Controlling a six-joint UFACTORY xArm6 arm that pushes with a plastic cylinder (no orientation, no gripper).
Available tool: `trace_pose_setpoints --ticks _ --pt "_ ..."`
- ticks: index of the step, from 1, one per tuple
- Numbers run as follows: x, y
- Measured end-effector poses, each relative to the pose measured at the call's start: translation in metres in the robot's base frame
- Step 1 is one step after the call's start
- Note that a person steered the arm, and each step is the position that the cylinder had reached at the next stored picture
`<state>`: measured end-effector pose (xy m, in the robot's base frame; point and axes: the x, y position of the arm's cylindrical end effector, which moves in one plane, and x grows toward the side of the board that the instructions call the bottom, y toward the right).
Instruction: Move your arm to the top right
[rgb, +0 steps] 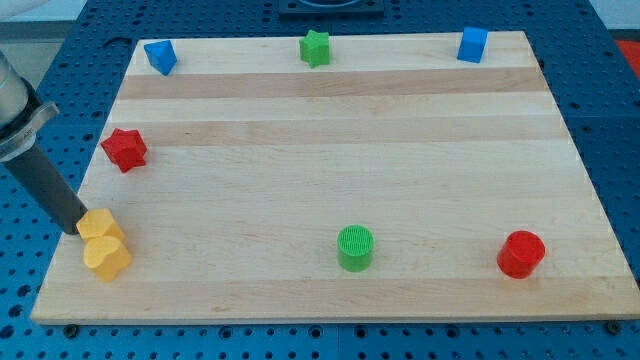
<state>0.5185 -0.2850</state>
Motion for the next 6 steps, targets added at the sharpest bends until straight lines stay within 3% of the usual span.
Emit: trace_pose_setpoints --ticks 1,2,5,6 --pt "-0.028 0.028" --pt "-0.056 0.105" --pt "-0.132 0.433" --pt "-0.177 0.532"
